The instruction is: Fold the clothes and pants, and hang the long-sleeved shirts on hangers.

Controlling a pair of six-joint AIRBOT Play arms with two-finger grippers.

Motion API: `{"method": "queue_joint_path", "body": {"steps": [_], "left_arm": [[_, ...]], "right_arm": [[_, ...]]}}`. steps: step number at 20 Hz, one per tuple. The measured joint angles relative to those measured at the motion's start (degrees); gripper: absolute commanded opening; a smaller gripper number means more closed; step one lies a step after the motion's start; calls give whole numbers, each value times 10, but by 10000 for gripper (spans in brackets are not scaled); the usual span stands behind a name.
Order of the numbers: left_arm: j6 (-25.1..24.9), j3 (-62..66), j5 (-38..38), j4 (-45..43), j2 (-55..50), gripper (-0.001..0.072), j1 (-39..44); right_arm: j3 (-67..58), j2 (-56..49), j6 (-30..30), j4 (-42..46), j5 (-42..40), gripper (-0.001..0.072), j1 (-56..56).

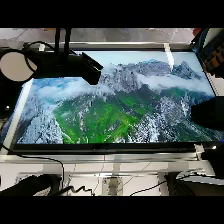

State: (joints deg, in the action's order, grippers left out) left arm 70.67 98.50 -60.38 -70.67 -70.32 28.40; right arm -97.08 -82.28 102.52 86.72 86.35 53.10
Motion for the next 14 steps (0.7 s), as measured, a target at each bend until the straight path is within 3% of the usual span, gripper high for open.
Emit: {"method": "queue_joint_path", "body": {"steps": [2,4,7,8,9,10,14], "left_arm": [[0,0,6,0,0,18,0],[0,0,9,0,0,18,0],[0,0,13,0,0,18,0],[0,0,13,0,0,18,0],[0,0,13,0,0,18,0],[0,0,14,0,0,18,0],[0,0,15,0,0,18,0]], "right_arm": [[15,0,-1,39,40,22,23],[26,1,-20,89,80,118,40],[34,1,-56,153,118,118,56],[35,1,-70,168,125,166,58],[37,1,-85,185,128,466,60],[37,1,-97,204,130,699,62],[38,1,-122,227,125,693,64]]}}
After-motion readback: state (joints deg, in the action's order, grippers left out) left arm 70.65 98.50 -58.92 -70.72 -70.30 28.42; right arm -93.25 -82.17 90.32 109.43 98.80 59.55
